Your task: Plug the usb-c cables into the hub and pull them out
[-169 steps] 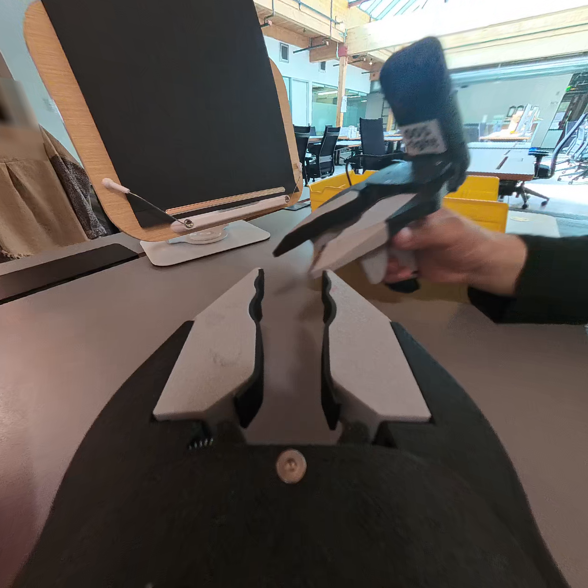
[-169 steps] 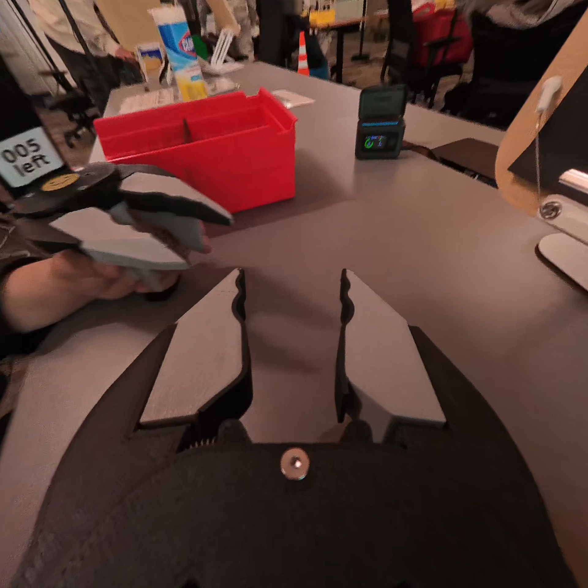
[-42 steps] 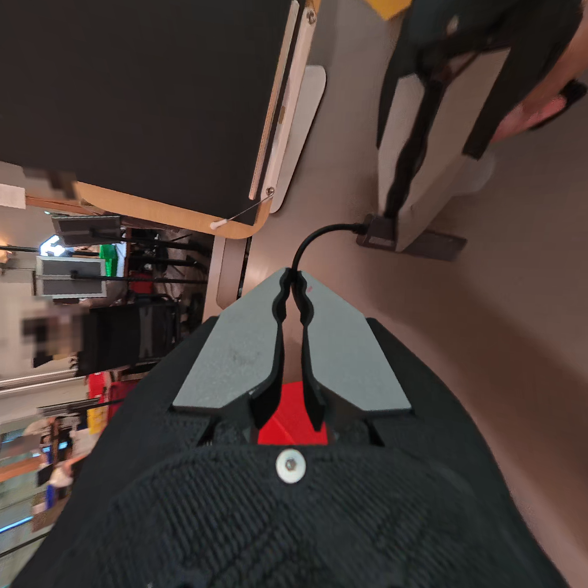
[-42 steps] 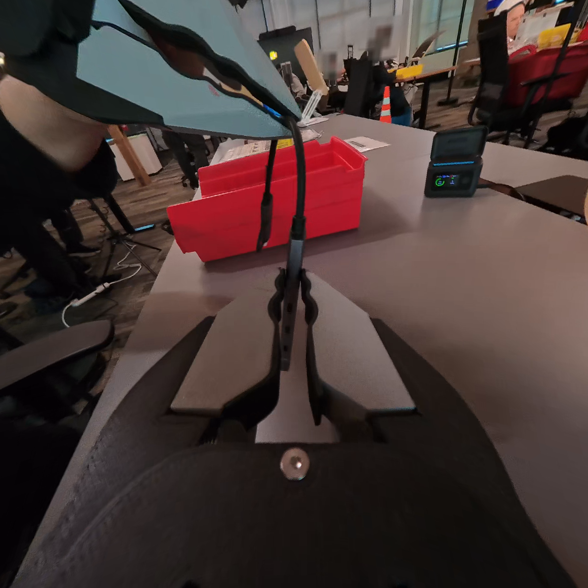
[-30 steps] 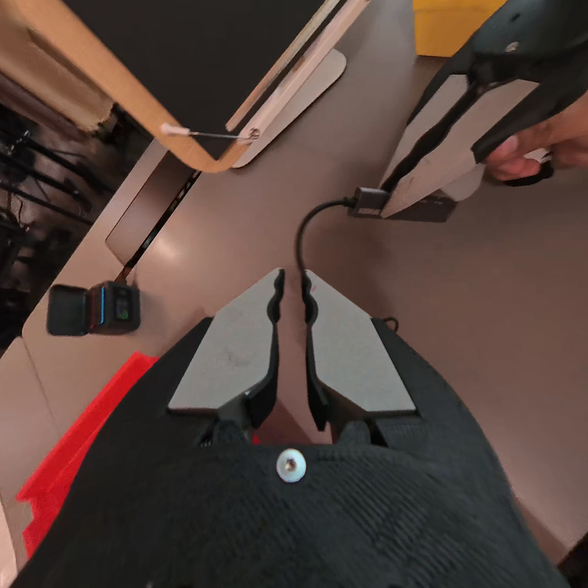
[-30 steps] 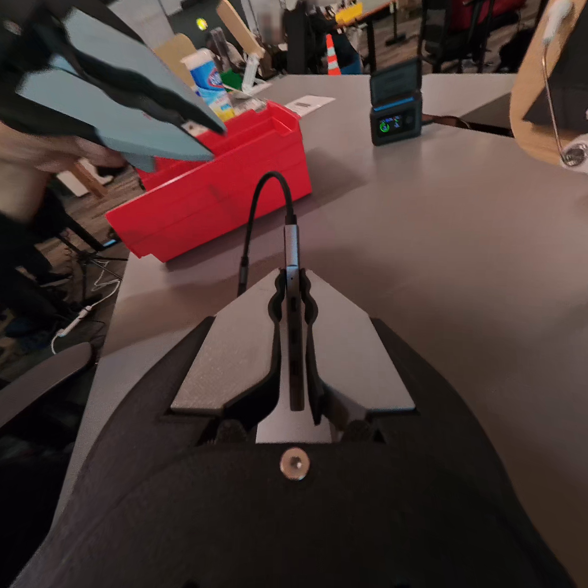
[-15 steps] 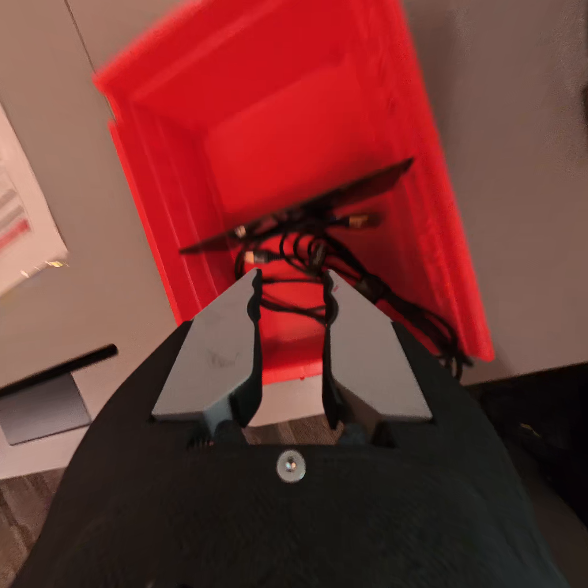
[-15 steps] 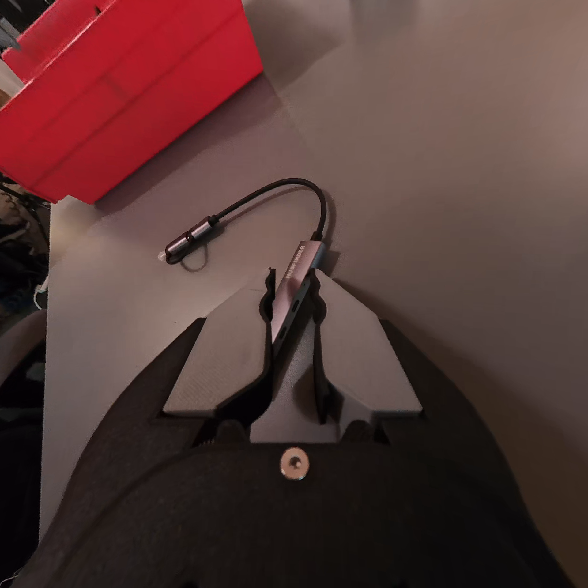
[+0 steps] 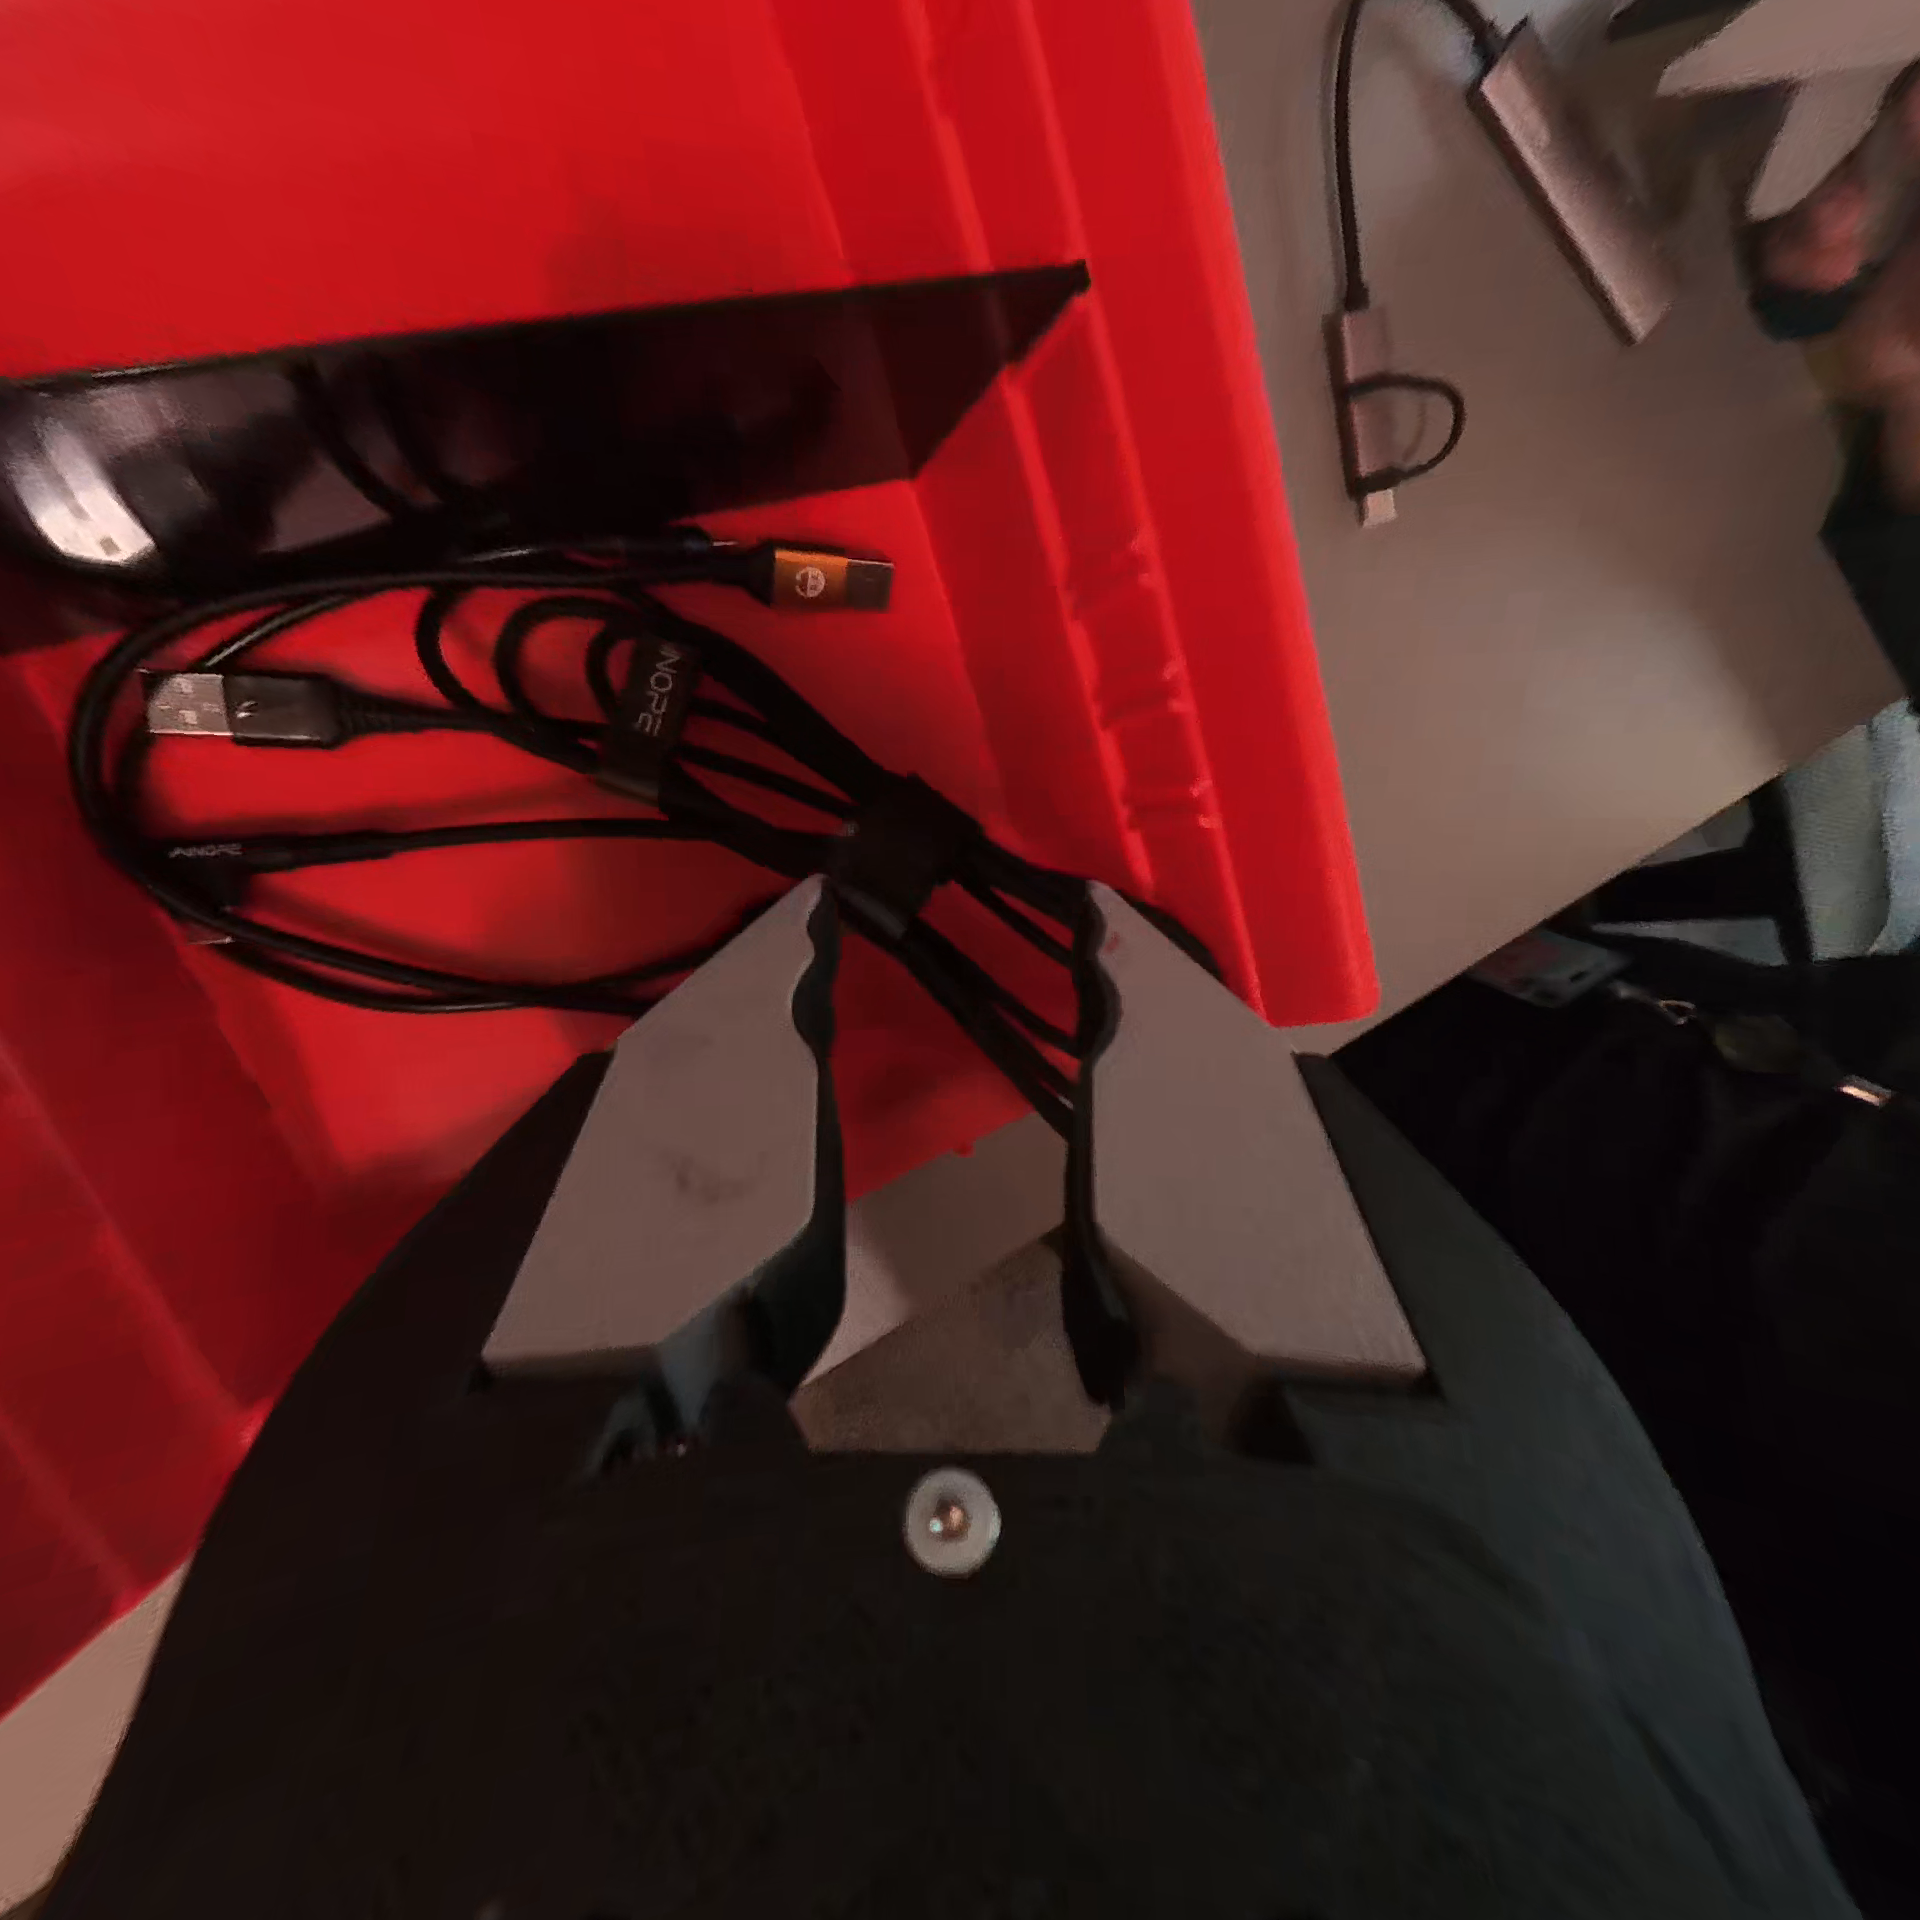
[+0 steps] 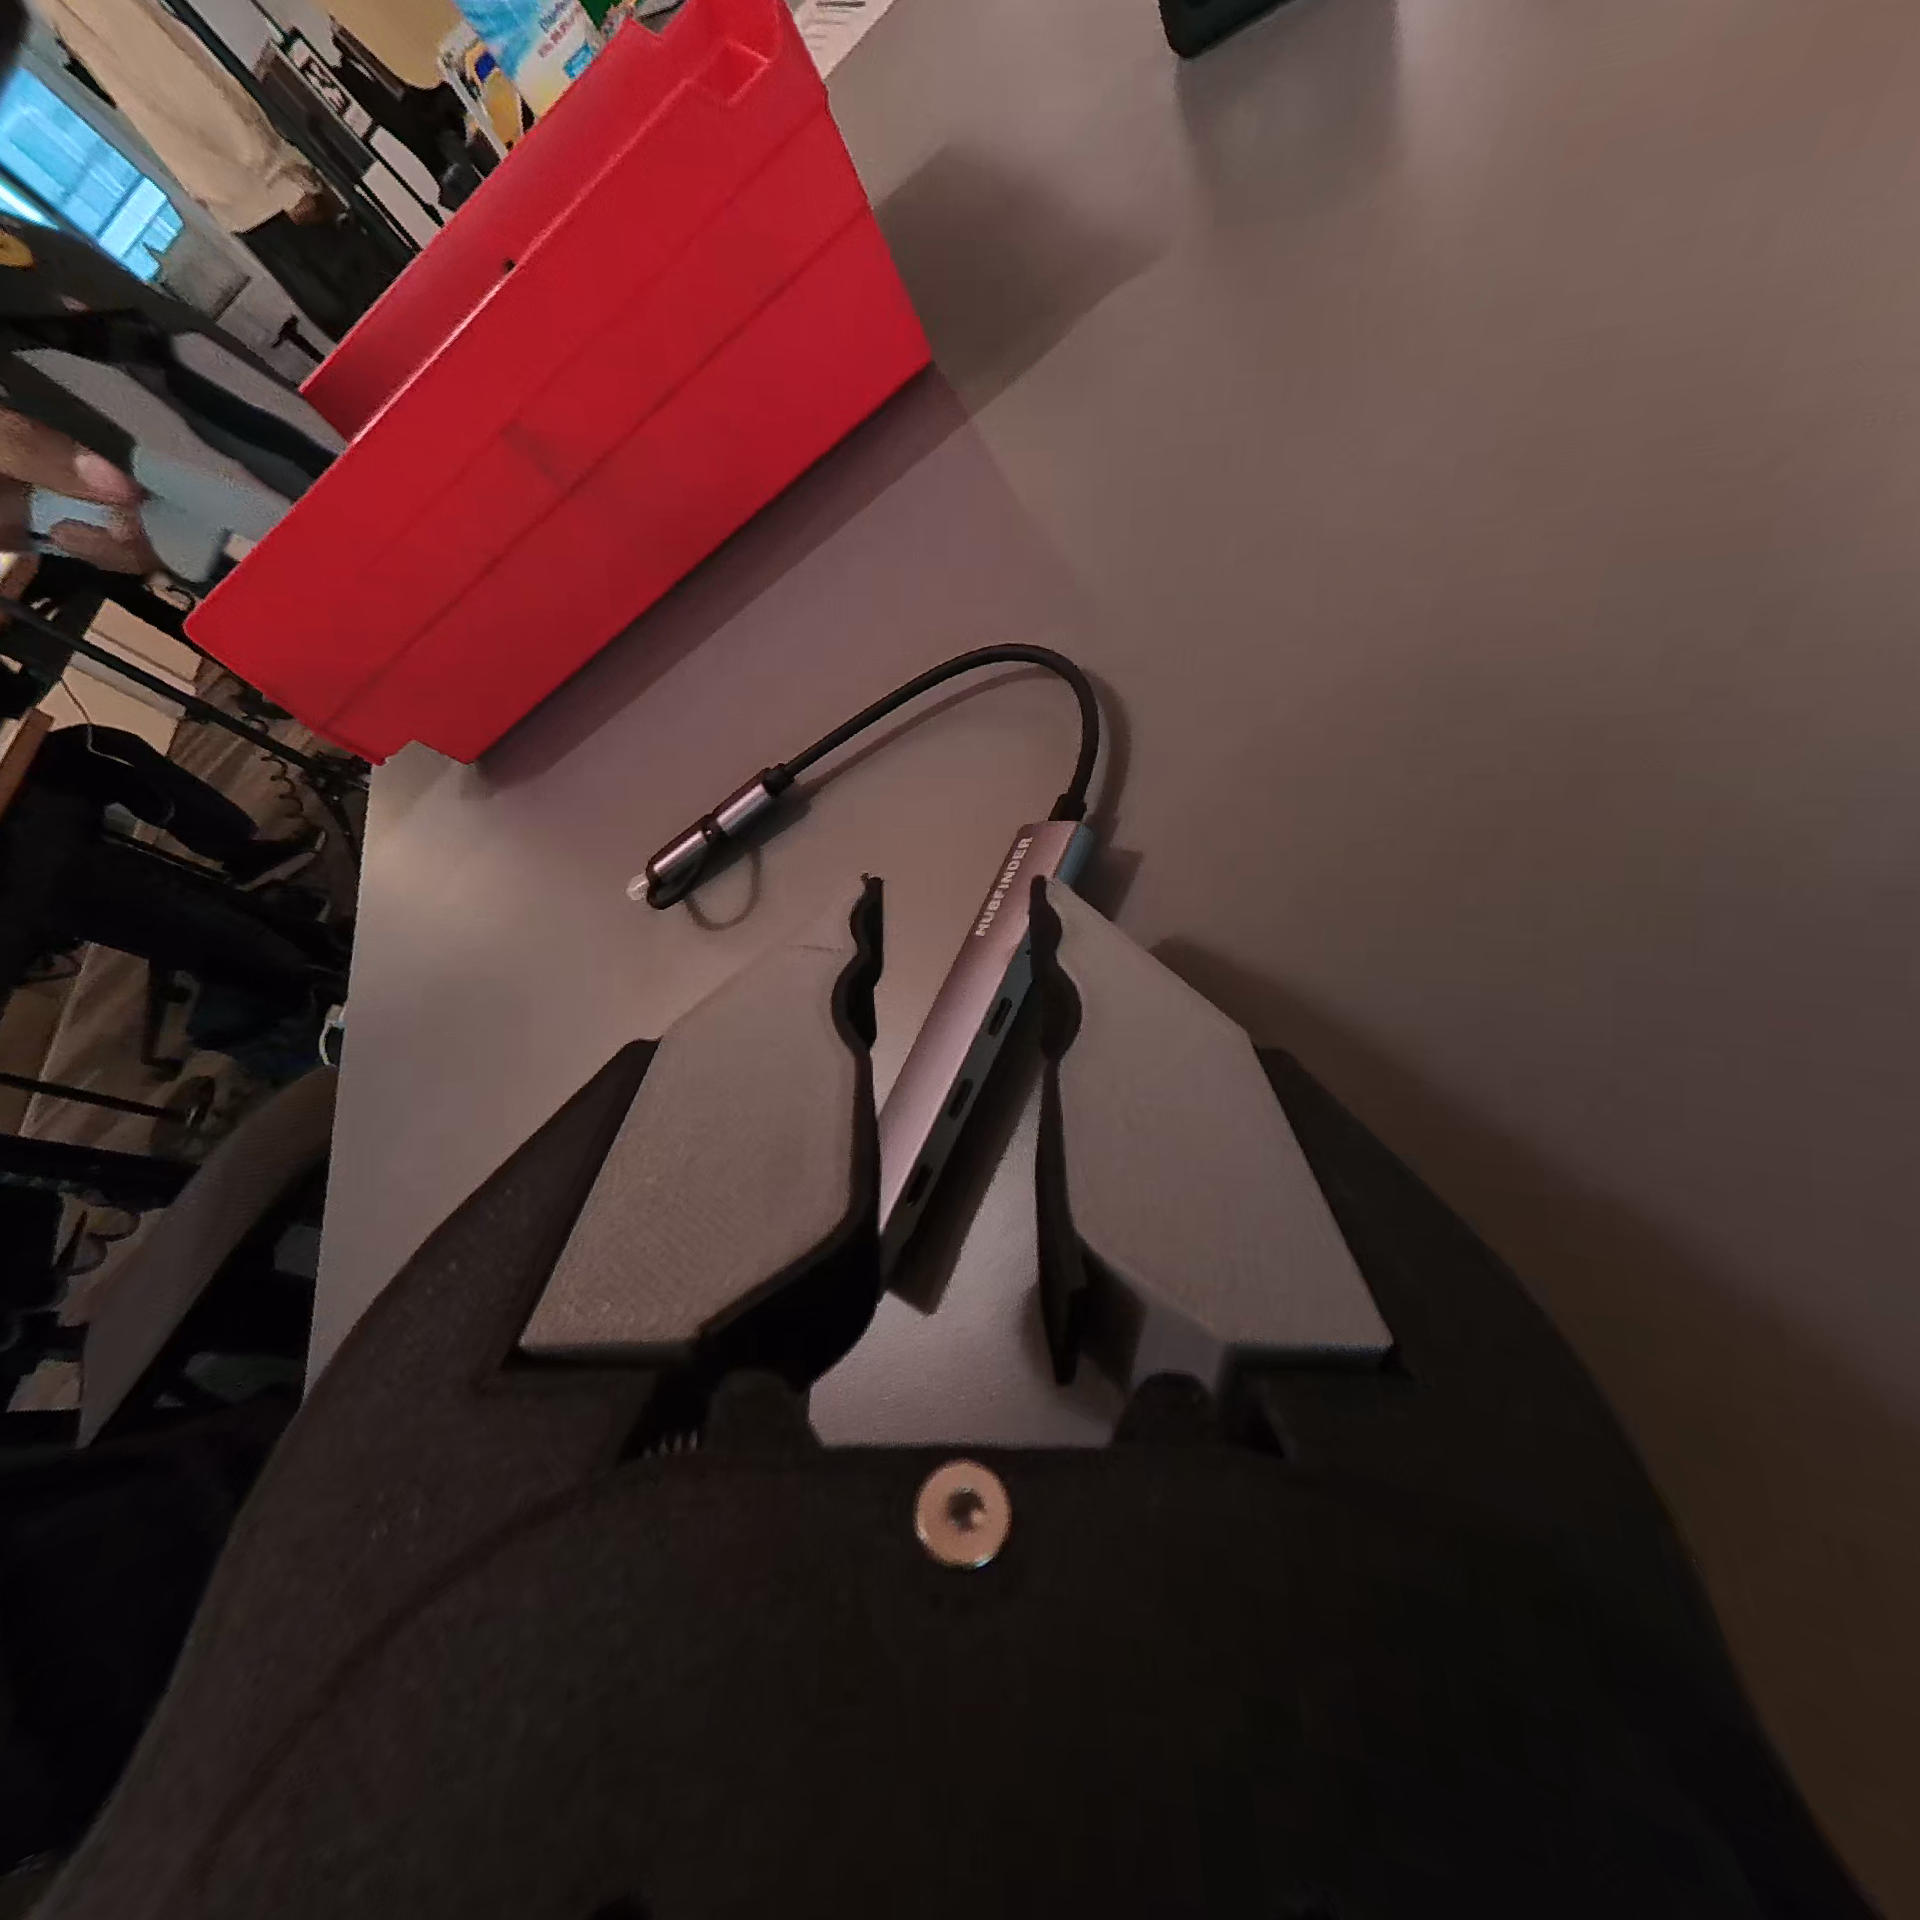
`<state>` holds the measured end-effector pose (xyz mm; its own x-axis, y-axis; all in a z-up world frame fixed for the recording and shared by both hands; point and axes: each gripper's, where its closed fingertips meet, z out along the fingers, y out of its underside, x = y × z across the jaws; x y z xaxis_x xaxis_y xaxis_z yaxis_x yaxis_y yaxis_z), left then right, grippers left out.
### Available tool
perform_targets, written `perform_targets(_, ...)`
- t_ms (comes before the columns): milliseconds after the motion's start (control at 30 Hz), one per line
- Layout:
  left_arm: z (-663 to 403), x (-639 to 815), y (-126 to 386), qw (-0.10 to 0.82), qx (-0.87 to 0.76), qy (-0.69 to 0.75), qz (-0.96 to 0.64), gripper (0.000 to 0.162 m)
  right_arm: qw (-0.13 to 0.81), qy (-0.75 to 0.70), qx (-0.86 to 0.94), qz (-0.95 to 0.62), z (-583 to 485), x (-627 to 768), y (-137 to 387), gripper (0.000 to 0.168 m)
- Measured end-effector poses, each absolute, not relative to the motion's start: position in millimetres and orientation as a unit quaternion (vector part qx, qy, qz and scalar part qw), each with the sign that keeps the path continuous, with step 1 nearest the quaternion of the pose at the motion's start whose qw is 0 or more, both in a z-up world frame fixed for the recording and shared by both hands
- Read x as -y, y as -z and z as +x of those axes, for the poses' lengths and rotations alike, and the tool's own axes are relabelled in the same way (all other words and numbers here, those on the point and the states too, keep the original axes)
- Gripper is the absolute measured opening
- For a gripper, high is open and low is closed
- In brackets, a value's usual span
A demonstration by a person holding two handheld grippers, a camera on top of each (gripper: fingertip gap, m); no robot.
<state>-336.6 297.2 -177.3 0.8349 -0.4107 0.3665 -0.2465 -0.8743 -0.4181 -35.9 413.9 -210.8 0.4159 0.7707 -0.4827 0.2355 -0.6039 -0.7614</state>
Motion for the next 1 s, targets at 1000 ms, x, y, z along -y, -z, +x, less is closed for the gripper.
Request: perform_targets(1000, -360.2, -308.7, 67.0, 0.287, -0.226, 0.088, -0.926, 0.02, 0.302, -0.433, 0.344, -0.777, -41.1, -404.8, 211.9, 0.025)
